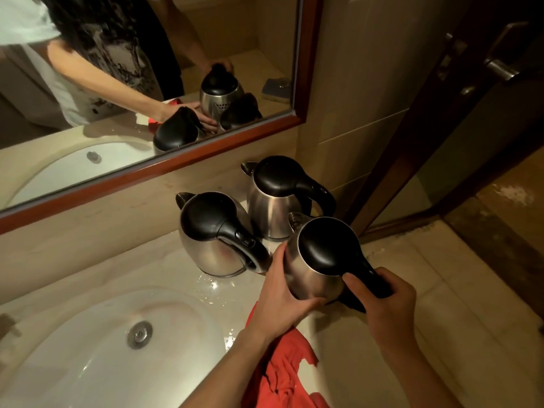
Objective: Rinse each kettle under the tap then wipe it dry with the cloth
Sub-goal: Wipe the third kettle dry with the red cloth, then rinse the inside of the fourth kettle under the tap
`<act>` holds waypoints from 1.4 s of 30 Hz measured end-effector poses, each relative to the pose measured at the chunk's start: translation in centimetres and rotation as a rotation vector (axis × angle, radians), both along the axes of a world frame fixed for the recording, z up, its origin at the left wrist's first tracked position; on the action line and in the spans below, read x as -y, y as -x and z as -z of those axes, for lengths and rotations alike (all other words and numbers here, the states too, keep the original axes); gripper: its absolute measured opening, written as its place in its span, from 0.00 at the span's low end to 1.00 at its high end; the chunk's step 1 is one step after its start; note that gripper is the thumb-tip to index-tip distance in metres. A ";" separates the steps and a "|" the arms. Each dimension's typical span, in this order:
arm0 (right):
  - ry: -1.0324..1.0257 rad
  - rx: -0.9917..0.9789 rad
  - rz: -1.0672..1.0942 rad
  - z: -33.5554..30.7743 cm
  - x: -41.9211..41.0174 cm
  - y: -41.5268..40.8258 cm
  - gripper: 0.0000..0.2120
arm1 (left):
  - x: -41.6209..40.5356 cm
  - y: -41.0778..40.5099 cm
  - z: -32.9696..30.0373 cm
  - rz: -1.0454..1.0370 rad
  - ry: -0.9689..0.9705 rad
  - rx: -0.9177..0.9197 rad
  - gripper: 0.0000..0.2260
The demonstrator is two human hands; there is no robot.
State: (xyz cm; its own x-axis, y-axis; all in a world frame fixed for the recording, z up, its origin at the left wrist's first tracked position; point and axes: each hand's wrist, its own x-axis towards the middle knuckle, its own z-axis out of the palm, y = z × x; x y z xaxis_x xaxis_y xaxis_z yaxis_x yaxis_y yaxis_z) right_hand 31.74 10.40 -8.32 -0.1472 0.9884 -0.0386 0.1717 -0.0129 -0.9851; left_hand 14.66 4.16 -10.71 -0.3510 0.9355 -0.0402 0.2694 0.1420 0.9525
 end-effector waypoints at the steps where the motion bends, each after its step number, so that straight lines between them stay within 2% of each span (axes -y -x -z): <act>1: 0.006 -0.010 0.006 -0.1 0.1 0.0 0.14 | 0.0 0.0 0.0 0.006 0.003 -0.008 0.49; 3: 0.008 0.002 0.010 -0.2 0.3 -0.2 0.15 | 0.2 -0.1 -0.1 0.011 0.005 -0.015 0.49; 6: 0.011 0.020 0.000 -0.3 0.5 -0.3 0.22 | 0.3 -0.1 -0.4 0.003 0.002 -0.025 0.49; 8: 0.019 0.031 0.007 -0.5 0.7 -0.3 0.23 | 0.5 -0.3 -0.5 -0.003 0.000 -0.036 0.48; 12: 0.006 0.123 0.011 -1.1 0.9 -0.4 0.20 | 0.7 -0.6 0.0 -0.027 -0.001 -0.047 0.47; 15: -0.023 0.233 0.053 -1.3 1.4 -0.4 0.11 | 1.3 -0.6 -0.1 -0.031 -0.001 -0.060 0.43; 16: -0.057 0.283 0.058 -1.5 1.6 -0.5 0.13 | 1.7 -0.6 -0.5 -0.031 0.002 -0.072 0.42; 19: -0.224 0.435 0.011 -2.4 2.7 -0.2 0.30 | 3.7 -0.2 -2.6 -0.024 0.047 -0.113 0.39; 22: -0.467 0.536 -0.172 -4.7 4.4 1.1 0.31 | 6.7 1.0 -4.9 -0.044 0.091 -0.244 0.38; 24: -0.482 0.650 -0.365 -6.4 5.4 2.8 0.33 | 8.8 2.6 -6.3 -0.063 0.113 -0.423 0.37; 27: -0.493 0.799 -0.662 -9.0 7.6 7.0 0.45 | 13.3 5.8 -8.7 -0.142 0.232 -0.689 0.37; 30: -0.595 0.905 -0.854 -10.1 10.6 11.9 0.50 | 18.7 9.0 -10.8 -0.254 0.377 -0.850 0.37; 37: -0.850 0.813 -1.158 -13.5 21.4 23.5 0.47 | 34.4 14.8 -15.0 -0.607 0.612 -0.935 0.37; 42: -0.965 0.729 -1.327 -15.9 30.6 29.4 0.50 | 45.3 16.7 -16.8 -0.836 0.707 -0.922 0.37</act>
